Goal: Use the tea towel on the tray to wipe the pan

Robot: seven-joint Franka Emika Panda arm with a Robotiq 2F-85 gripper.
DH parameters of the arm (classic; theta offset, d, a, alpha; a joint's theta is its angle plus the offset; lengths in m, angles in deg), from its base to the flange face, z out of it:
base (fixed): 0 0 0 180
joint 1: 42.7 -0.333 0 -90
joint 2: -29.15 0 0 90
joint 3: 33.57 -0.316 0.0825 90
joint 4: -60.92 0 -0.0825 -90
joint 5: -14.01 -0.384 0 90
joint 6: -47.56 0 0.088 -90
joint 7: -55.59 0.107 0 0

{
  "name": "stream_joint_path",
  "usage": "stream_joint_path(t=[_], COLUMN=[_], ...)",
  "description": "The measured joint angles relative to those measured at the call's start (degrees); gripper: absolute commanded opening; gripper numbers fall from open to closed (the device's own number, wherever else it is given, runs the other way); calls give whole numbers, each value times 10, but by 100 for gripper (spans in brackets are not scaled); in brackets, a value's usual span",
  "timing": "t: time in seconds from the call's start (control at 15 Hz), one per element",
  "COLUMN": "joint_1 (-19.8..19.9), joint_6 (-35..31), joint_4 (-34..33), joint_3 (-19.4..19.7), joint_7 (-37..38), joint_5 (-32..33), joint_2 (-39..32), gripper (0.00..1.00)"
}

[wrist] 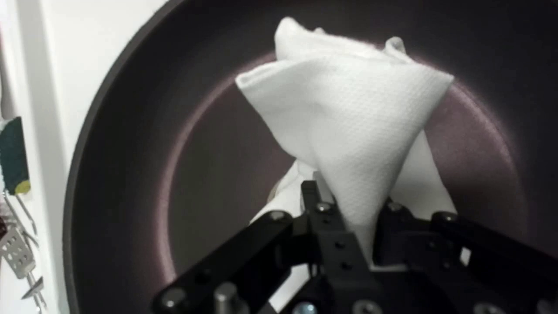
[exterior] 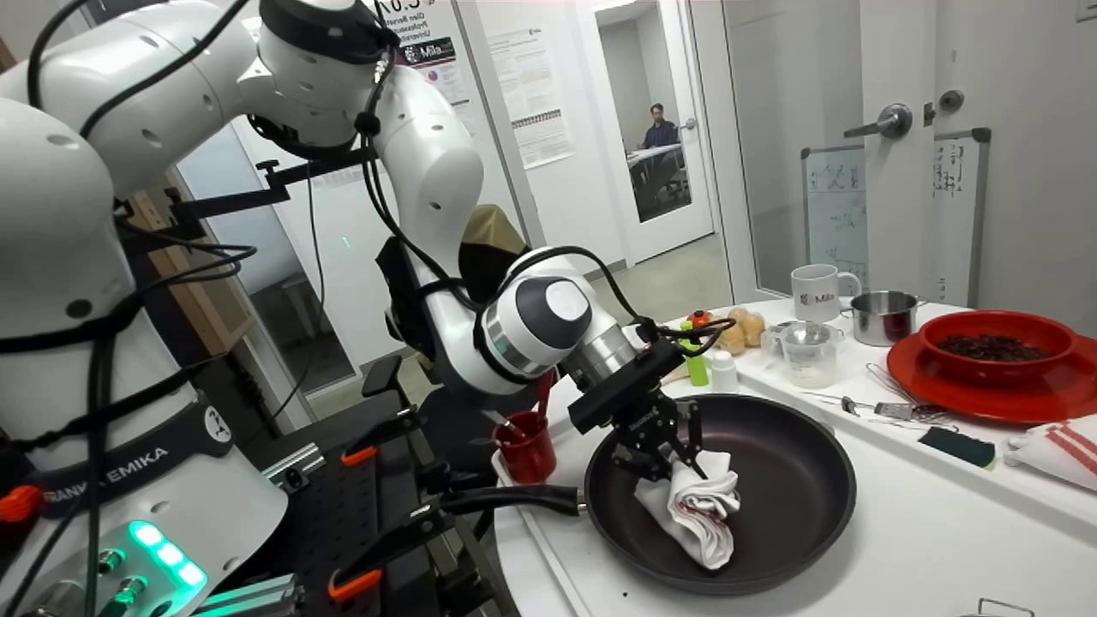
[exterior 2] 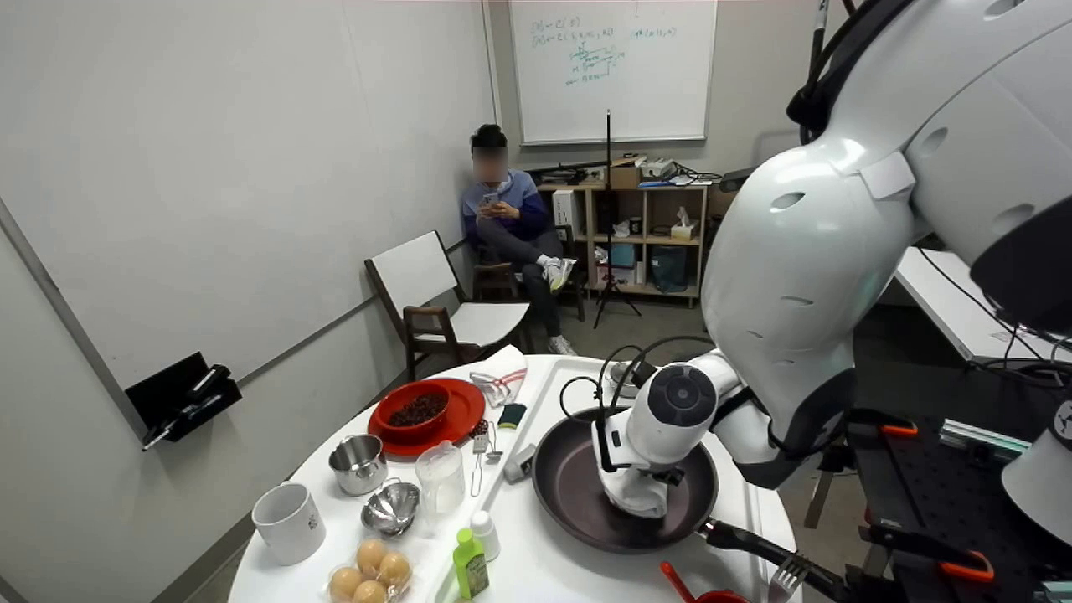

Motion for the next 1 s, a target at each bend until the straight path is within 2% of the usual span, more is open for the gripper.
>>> stream_joint_path(t=[0.67, 1.0], joint_1=[0, 15], joint_6=[47, 79], joint_4=[11, 9], joint_3=[-49, -70], joint_7=[-5, -4], joint_5=[8, 8], joint_2=[48, 69], gripper=[7, 7])
